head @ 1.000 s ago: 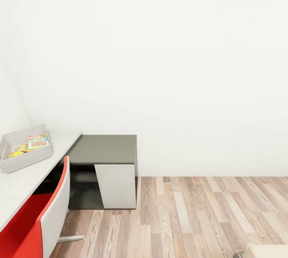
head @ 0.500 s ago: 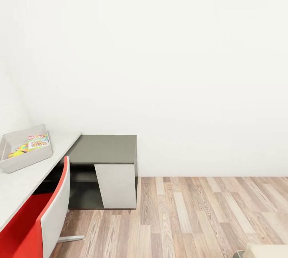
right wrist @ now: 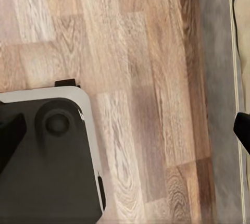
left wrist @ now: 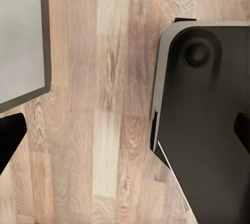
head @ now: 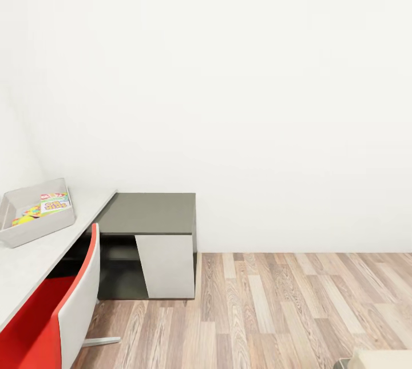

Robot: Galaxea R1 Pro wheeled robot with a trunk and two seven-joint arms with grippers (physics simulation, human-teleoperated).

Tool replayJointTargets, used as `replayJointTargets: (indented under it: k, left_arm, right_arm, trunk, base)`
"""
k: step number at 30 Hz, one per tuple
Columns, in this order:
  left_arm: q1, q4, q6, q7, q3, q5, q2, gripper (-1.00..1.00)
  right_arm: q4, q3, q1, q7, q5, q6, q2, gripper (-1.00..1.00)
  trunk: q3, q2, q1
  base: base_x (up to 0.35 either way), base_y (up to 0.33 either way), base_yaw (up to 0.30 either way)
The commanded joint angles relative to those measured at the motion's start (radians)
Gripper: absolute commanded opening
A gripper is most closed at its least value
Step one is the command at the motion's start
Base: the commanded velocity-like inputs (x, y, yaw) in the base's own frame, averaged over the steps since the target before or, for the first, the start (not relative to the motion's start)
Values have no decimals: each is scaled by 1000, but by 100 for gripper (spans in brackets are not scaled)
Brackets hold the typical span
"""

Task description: Put all the toys in the child's room - the three board games (two on the bed and one on the table), the two jigsaw puzzles on the table, and the tennis ball on the table - inside the toy box on the table in the child's room.

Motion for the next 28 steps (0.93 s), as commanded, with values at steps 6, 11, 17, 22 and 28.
replayJointTargets:
  k: [6, 11, 17, 22, 28]
  left_arm:
    - [2, -4, -3, 0, -13, 3, 1, 100]
    - [1, -10, -5, -1, -9, 1, 5, 100]
    - [1, -11, -3, -5, -3, 2, -10, 100]
    - [1, -11, -3, -7, -5, 1, -12, 100]
    - [1, -12, -4, -7, -5, 1, -12, 100]
  right_arm:
    - [-1, 7, 1, -2, -13, -12, 10, 100]
    - [-1, 6, 1, -2, -16, -14, 13, 100]
    - [-1, 4, 1, -1, -17, -14, 10, 100]
    - [-1, 5, 1, -2, -19, -14, 12, 100]
    - [-1, 5, 1, -2, -19, -14, 13, 100]
  trunk:
    - [-2, -2, 1]
    - [-2, -2, 1]
    - [-2, -2, 1]
    - [-2, -2, 1]
    - [-2, -2, 1]
  base:
    - [0, 0, 0]
    - [0, 0, 0]
    - [0, 0, 0]
    - [0, 0, 0]
    - [0, 0, 0]
